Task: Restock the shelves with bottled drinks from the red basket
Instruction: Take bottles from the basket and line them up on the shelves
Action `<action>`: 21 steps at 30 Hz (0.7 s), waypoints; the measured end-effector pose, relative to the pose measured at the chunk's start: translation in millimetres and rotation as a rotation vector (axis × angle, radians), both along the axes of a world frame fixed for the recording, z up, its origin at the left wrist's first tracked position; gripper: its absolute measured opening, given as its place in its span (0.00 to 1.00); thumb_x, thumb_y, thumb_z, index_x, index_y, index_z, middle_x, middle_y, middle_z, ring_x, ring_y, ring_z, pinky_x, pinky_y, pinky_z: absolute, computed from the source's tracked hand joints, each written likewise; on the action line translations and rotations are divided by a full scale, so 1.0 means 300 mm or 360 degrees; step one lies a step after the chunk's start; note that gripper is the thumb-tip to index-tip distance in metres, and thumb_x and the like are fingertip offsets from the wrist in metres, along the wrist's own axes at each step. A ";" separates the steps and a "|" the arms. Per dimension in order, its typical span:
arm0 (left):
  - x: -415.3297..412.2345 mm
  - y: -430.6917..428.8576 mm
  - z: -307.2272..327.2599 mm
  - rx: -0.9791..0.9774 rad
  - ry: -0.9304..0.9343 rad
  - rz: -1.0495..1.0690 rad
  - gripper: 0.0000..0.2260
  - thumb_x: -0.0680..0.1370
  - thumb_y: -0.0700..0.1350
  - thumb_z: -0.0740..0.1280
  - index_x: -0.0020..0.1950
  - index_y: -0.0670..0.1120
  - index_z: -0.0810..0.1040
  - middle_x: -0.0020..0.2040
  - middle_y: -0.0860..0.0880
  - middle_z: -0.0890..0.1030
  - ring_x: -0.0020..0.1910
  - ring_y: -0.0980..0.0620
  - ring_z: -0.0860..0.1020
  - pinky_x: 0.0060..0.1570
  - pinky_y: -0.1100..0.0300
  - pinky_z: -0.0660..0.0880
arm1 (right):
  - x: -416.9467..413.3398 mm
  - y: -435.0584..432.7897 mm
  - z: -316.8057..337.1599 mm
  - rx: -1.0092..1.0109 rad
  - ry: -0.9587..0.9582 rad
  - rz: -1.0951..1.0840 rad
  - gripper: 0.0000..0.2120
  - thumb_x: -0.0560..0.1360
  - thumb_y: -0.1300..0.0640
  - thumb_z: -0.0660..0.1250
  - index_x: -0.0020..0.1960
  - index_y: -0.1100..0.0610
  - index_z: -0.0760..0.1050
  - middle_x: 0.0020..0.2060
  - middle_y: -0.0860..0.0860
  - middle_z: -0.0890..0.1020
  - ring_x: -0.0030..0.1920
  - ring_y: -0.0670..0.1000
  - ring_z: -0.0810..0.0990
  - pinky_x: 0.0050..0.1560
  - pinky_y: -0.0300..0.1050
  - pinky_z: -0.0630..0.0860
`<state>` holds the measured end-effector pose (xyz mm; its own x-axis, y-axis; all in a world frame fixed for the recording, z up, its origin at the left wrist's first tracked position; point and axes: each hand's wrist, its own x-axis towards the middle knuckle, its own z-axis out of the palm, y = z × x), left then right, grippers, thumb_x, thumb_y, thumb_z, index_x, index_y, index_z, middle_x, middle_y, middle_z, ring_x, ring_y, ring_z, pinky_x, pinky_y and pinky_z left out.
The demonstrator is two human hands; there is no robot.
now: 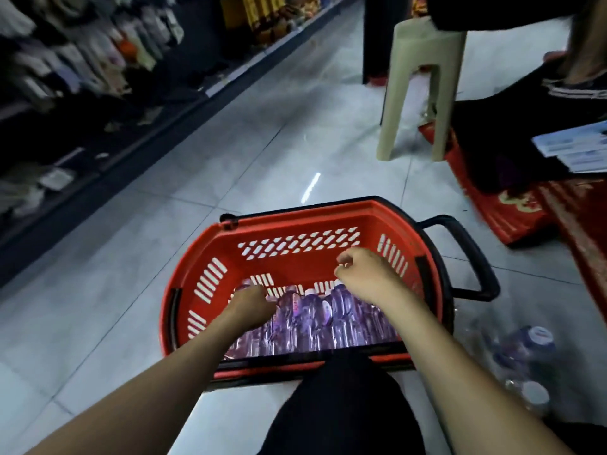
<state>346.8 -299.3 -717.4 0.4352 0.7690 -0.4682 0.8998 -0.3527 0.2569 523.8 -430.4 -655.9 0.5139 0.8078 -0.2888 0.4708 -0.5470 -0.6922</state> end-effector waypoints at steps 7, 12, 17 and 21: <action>-0.114 0.123 -0.184 -0.0154 0.0145 0.0443 0.05 0.77 0.43 0.64 0.44 0.41 0.73 0.44 0.45 0.76 0.40 0.49 0.75 0.36 0.59 0.72 | -0.073 0.187 -0.266 -0.0530 0.0220 0.0230 0.05 0.76 0.59 0.63 0.45 0.59 0.78 0.36 0.56 0.77 0.37 0.54 0.77 0.38 0.45 0.72; -0.142 0.203 -0.299 -0.0324 0.0002 0.0722 0.07 0.75 0.39 0.67 0.51 0.38 0.77 0.48 0.41 0.81 0.41 0.46 0.79 0.42 0.54 0.78 | -0.116 0.252 -0.414 -0.0844 0.0124 0.0228 0.05 0.77 0.58 0.64 0.43 0.58 0.73 0.37 0.52 0.74 0.38 0.50 0.77 0.33 0.40 0.69; -0.132 0.210 -0.341 -0.0235 0.0128 0.0729 0.11 0.76 0.48 0.72 0.50 0.44 0.74 0.44 0.46 0.80 0.42 0.50 0.80 0.34 0.60 0.73 | -0.071 0.264 -0.482 -0.0996 -0.0309 -0.0022 0.37 0.75 0.60 0.68 0.77 0.60 0.52 0.71 0.63 0.65 0.69 0.63 0.69 0.65 0.55 0.72; -0.128 0.216 -0.368 -0.0170 0.0162 0.0742 0.11 0.75 0.50 0.72 0.51 0.46 0.74 0.42 0.48 0.79 0.44 0.49 0.81 0.41 0.57 0.77 | -0.046 0.236 -0.542 -0.1114 0.0076 -0.0151 0.55 0.69 0.57 0.78 0.78 0.64 0.39 0.74 0.62 0.64 0.71 0.60 0.69 0.66 0.47 0.72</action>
<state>308.4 -234.4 -827.7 0.0039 0.8163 -0.5775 0.9781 0.1172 0.1722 510.0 -359.5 -818.5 0.5467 0.3765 -0.7479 0.3772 -0.9082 -0.1814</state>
